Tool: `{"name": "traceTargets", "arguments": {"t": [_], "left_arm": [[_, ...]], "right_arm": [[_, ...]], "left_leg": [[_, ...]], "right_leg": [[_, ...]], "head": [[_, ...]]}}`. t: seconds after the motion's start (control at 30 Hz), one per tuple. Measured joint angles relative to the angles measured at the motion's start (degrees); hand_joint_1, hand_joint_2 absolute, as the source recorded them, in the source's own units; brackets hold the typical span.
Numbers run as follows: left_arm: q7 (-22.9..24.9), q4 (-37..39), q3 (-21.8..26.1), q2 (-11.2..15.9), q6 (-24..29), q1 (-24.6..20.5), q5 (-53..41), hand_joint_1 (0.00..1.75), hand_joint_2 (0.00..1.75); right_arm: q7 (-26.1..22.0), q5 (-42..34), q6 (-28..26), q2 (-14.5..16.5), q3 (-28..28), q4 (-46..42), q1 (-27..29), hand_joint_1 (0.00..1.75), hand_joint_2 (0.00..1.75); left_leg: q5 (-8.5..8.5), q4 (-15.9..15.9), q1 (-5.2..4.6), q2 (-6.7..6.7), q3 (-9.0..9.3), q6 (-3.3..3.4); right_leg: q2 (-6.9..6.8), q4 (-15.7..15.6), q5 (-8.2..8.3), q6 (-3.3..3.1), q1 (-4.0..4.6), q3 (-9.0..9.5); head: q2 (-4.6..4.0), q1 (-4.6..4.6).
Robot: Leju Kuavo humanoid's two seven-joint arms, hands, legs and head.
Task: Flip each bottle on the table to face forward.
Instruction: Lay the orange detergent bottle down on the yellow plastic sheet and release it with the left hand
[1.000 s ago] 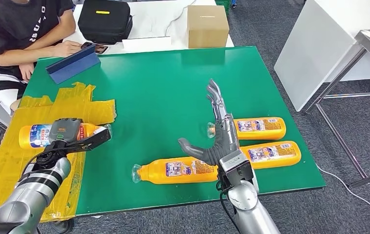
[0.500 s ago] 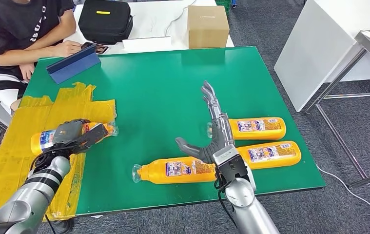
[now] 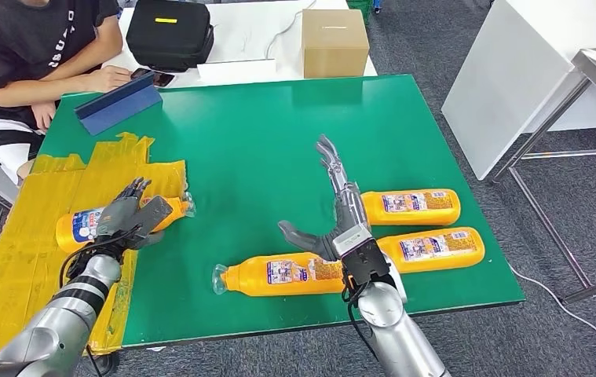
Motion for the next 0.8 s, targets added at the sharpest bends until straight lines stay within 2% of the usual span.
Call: {"name": "traceTargets", "arguments": {"t": [0.1,0.27,0.4,0.63,0.8], "left_arm": [[-2.27,-0.36,0.67,-0.27,3.33,0.81,2.92,0.00,1.75],[-9.88,-3.21,2.61,-1.01,7.07,2.70,10.43,0.00,1.75],[-12.82,-6.93,2.87,-1.33,4.82,4.46,14.72,0.00,1.75],[-13.66,-12.81,2.63,-1.87,2.47,6.95,18.20,0.00,1.75],[-14.80,-18.18,1.88,-2.25,1.50,9.64,22.52,0.00,1.75]], "right_arm": [[0.01,-0.06,0.01,0.03,0.00,0.49,-0.03,0.00,1.75],[0.03,-0.06,0.01,0.09,0.01,1.42,-0.03,0.00,1.75],[0.12,1.36,-0.13,0.03,0.13,2.05,-0.03,0.00,1.75],[0.68,3.74,-0.15,-0.44,1.10,2.93,-0.04,0.00,1.75],[2.57,10.10,0.85,-1.56,2.92,3.56,-0.15,0.00,1.75]], "left_leg": [[0.00,0.00,0.00,0.03,0.01,0.00],[0.00,0.00,-0.01,0.00,-0.01,0.00],[-0.01,0.00,-0.01,0.02,-0.02,0.00],[-0.01,0.00,0.00,0.02,-0.01,0.00],[-0.01,0.00,0.00,0.04,-0.02,0.00]], "right_leg": [[0.00,0.00,0.00,0.00,0.00,-0.01],[0.00,0.00,0.00,0.00,-0.01,-0.01],[0.01,0.00,-0.01,0.00,-0.01,-0.03],[0.00,-0.01,-0.01,0.00,0.00,-0.03],[0.01,-0.01,-0.01,0.00,-0.01,-0.04]], "head": [[0.00,0.01],[0.00,0.01],[0.00,0.01],[0.00,0.00],[0.00,0.00]]}}
